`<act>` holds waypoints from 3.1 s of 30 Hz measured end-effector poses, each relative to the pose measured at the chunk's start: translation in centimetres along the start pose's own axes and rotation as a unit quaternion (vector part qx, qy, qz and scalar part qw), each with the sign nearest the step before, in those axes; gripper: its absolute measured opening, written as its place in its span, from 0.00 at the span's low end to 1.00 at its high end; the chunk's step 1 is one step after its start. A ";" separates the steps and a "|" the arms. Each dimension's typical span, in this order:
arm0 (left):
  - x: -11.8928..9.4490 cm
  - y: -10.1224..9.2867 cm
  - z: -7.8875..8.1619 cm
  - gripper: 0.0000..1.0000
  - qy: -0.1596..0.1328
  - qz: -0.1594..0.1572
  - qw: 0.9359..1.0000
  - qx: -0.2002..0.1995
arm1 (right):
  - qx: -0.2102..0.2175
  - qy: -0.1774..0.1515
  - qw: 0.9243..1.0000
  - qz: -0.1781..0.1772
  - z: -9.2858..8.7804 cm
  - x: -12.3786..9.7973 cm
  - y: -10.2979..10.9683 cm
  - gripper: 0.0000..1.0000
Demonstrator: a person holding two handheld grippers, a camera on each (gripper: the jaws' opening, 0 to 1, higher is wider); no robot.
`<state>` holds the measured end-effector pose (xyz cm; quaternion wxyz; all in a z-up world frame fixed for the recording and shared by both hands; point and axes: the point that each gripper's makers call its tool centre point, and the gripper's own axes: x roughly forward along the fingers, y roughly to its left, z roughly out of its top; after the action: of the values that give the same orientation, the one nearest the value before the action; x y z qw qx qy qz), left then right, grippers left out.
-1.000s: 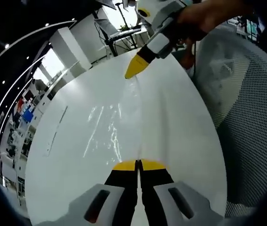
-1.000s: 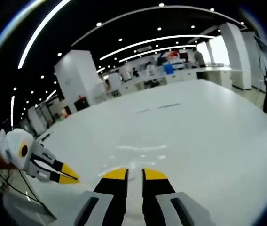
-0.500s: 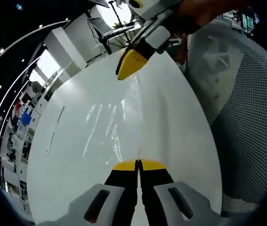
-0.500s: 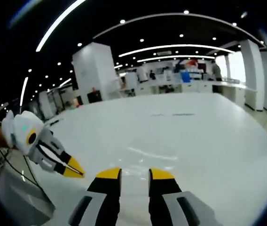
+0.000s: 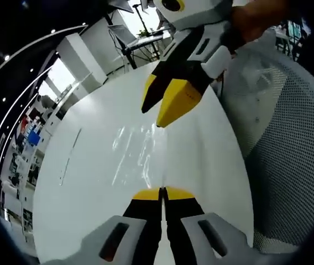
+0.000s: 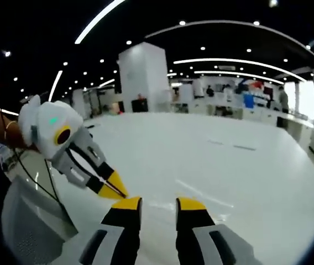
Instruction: Open the resealable bag by pulling the two sides of the seal apart until the entire bag opening is separated and visibly accessible.
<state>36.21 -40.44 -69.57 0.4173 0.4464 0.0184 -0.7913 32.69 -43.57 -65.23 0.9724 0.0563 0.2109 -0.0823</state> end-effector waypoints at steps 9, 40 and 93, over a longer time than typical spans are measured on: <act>-1.2 0.1 1.2 0.00 -0.005 0.003 1.000 0.006 | -0.034 0.000 0.999 0.026 1.7 -0.1 2.3 0.21; -3.8 -1.5 2.4 0.00 0.013 -0.016 0.998 0.060 | -0.222 0.135 0.961 0.092 -0.8 0.9 6.7 0.08; -3.6 -4.1 2.4 0.01 -0.044 -0.105 0.993 0.007 | -0.292 0.174 0.927 0.158 -3.2 0.4 8.0 0.00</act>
<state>32.71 -36.37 -66.93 0.3292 0.4096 0.0418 -0.8498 33.25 -35.37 -67.69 0.8943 -0.1838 0.3800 0.1487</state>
